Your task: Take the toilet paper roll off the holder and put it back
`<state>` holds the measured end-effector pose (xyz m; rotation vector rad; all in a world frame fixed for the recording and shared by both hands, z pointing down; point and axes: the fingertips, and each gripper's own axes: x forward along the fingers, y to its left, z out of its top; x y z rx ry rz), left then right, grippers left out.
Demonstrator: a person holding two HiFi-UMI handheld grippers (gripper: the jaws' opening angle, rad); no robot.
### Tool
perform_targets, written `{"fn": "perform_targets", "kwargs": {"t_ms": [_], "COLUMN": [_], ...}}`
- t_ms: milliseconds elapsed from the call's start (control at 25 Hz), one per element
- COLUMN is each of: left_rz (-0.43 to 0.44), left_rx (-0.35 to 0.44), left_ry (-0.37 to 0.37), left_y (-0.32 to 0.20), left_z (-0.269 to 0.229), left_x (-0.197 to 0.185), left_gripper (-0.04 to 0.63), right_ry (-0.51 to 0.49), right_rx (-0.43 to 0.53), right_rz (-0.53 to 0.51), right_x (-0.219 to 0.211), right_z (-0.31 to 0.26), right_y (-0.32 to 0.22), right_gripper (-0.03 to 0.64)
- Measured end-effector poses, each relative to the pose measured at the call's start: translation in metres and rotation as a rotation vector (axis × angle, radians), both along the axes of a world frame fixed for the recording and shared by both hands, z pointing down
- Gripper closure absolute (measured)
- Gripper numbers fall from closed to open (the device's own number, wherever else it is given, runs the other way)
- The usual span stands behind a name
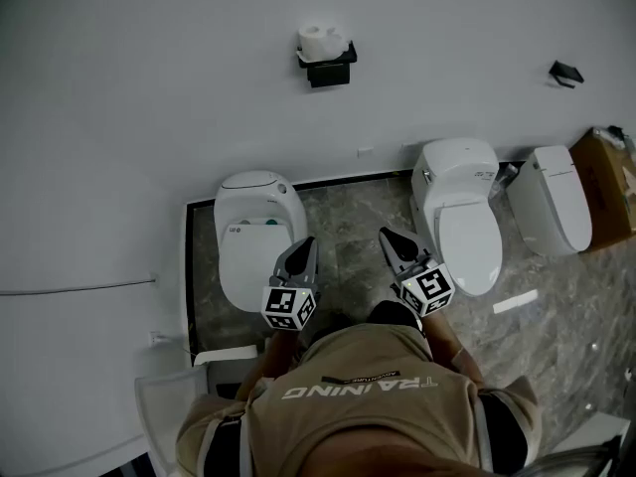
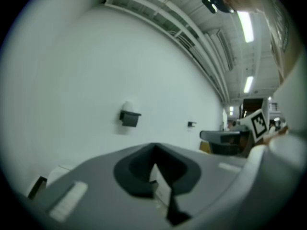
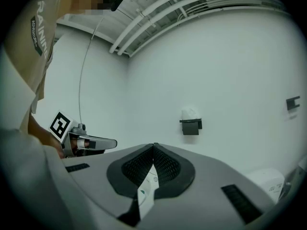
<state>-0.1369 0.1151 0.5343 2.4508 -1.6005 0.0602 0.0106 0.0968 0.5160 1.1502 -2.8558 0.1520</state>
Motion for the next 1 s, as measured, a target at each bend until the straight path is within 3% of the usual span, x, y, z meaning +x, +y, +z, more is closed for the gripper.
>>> {"fn": "perform_targets", "kwargs": {"t_ms": [240, 520, 640, 840, 1000], "left_rz": [-0.002, -0.089, -0.086, -0.085, -0.107], "left_rx": [-0.008, 0.025, 0.029, -0.012, -0.004], "left_ry": [0.006, -0.01, -0.021, 0.026, 0.01], "left_y": [-0.005, -0.051, -0.081, -0.139, -0.175], "left_z": [0.008, -0.006, -0.015, -0.018, -0.025], "left_x": [-0.005, -0.02, -0.012, 0.004, 0.015], "left_gripper": [0.591, 0.591, 0.591, 0.591, 0.591], "right_ry": [0.021, -0.012, -0.04, -0.065, -0.058], "right_rx": [-0.072, -0.005, -0.002, -0.074, -0.062], "right_rz": [0.064, 0.052, 0.035, -0.044, -0.112], "right_x": [0.01, 0.012, 0.015, 0.014, 0.016], "right_z": [0.022, 0.009, 0.005, 0.016, 0.01], "right_y": [-0.006, -0.066, -0.101, -0.153, -0.186], "right_gripper": [0.603, 0.603, 0.603, 0.603, 0.604]}}
